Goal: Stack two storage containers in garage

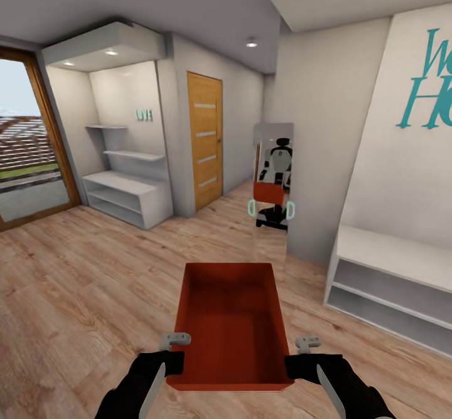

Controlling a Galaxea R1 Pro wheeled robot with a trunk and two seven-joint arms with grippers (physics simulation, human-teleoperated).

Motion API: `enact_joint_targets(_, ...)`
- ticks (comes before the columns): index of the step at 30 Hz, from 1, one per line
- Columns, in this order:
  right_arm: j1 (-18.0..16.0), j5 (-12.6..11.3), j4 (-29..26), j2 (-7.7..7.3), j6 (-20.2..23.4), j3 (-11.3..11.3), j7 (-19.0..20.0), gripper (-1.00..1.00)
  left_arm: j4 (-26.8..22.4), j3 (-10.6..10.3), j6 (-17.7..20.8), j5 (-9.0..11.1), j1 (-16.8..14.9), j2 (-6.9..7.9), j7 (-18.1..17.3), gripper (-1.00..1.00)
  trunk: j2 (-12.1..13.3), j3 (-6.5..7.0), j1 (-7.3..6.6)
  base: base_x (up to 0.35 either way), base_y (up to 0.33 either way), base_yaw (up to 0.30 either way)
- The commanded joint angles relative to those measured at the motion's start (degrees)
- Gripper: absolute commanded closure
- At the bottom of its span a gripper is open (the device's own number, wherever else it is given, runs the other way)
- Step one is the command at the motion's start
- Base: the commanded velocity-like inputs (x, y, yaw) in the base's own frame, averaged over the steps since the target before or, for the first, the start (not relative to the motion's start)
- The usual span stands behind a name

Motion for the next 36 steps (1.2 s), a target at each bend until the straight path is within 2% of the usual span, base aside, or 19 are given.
enact_joint_targets(1, 0.0, 0.5, -0.2, -0.41, -2.5, 0.3, -0.2, 1.00, 0.0, 0.4, 0.4, -1.7, 0.0, 0.03, 0.3, 1.00, -0.1, -0.10, 0.05, 0.325, 0.000, 0.000)
enact_joint_targets(18, -0.1, 0.5, -0.2, -0.40, -2.5, 0.3, -0.2, 1.00, 0.0, 0.4, 0.4, -1.7, 0.0, 0.03, 0.3, 1.00, -0.1, -0.10, 0.05, 0.325, 0.001, 0.000)
enact_joint_targets(36, 0.0, 0.5, -0.2, -0.36, -2.5, 0.3, -0.2, 1.00, 0.0, 0.4, 0.4, -1.7, 0.0, 0.03, 0.3, 1.00, -0.1, -0.10, 0.05, 0.325, 0.073, 0.000)
